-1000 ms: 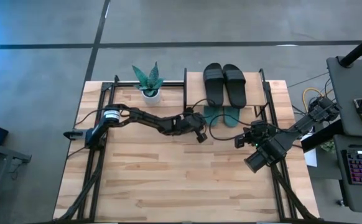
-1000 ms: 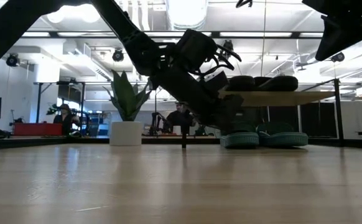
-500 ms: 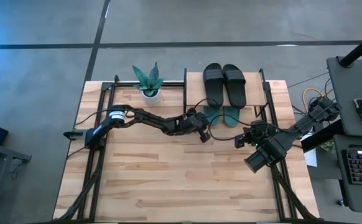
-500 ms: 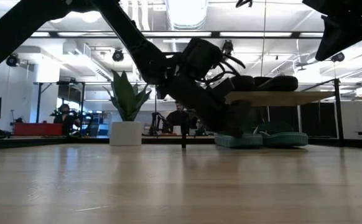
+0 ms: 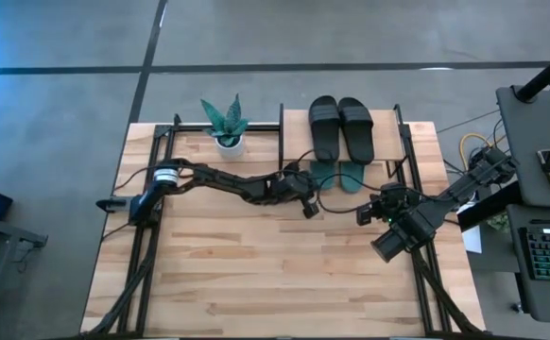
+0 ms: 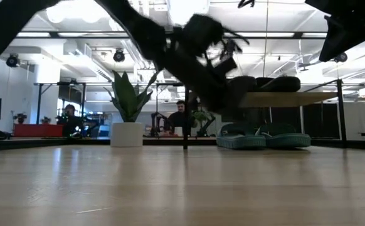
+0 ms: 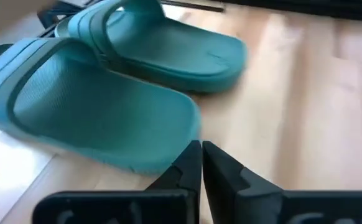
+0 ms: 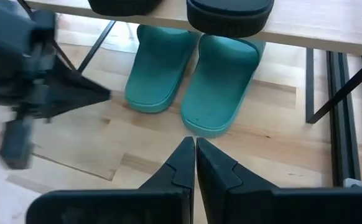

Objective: Pick and place slides into the shelf
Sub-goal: Return to Home Position

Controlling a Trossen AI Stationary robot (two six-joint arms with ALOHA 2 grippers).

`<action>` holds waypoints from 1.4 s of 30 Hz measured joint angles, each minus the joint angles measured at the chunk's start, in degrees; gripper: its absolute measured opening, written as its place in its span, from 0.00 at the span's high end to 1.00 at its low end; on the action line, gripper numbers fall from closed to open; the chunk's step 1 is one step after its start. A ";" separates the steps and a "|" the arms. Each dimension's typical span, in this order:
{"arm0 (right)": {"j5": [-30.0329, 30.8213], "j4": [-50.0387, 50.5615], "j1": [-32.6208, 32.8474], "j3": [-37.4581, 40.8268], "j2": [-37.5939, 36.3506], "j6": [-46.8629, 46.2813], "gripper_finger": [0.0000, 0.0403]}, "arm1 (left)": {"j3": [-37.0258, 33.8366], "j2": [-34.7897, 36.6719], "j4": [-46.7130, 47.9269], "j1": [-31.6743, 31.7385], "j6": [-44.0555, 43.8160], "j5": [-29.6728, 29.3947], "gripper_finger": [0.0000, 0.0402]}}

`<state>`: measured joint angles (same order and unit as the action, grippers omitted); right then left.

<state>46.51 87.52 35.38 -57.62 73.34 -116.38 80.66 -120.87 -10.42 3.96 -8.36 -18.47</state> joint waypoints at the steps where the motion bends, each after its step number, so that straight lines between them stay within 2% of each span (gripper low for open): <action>1: -0.19 -0.14 0.00 -0.09 -0.08 0.00 0.98 | -0.13 1.35 1.77 -0.67 0.00 0.04 1.00; 4: -2.06 -4.86 0.02 -0.09 -2.14 3.47 0.98 | -0.89 6.77 7.96 -3.31 0.42 0.40 1.00; 8: -0.32 -15.96 0.15 -0.09 -10.13 20.91 0.98 | -3.10 15.05 10.37 -6.53 1.72 1.06 1.00; 11: 2.01 -17.94 -2.56 0.14 -18.79 31.35 0.98 | -6.26 21.30 7.12 -6.74 1.83 5.81 1.00; 14: 2.49 -18.11 -6.54 1.86 -27.55 37.74 0.98 | -9.94 26.41 4.22 -4.95 0.86 11.90 1.00; 17: 0.92 -23.12 -9.66 5.57 -34.99 44.27 0.98 | -13.94 30.28 3.68 -3.17 -4.18 16.35 1.00; 19: -2.95 -33.68 -10.83 9.46 -38.80 51.53 0.98 | -16.66 32.63 1.89 -2.68 -8.17 20.01 1.00; 21: -8.41 -48.50 -11.40 14.61 -41.14 59.69 0.98 | -19.36 34.96 -3.81 -2.96 -11.70 22.48 1.00; 24: -12.83 -69.95 -11.97 21.97 -41.12 69.16 0.98 | -23.18 37.26 -11.73 -4.27 -15.90 21.64 1.00; 26: -12.93 -76.63 -12.93 24.76 -39.71 73.08 0.98 | -25.00 38.54 -13.70 -4.52 -19.12 21.35 1.00; 30: -15.45 -72.44 -17.25 24.87 -38.92 74.87 0.98 | -27.56 41.38 -18.06 -5.16 -25.73 20.98 1.00; 34: -22.60 -62.01 -22.13 20.78 -40.61 77.22 0.98 | -27.77 43.09 -17.16 -6.05 -23.48 21.67 1.00; 38: -20.73 -47.59 -25.39 14.35 -41.55 74.78 0.98 | -27.75 43.67 -17.69 -5.57 -24.12 21.38 1.00; 42: -17.34 -36.95 -25.59 8.44 -42.38 70.14 0.98 | -27.75 43.81 -17.75 -5.60 -24.28 21.40 1.00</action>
<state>29.17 50.57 9.78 -49.19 30.96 -46.24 52.90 -77.06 -28.16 -1.64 -32.64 2.93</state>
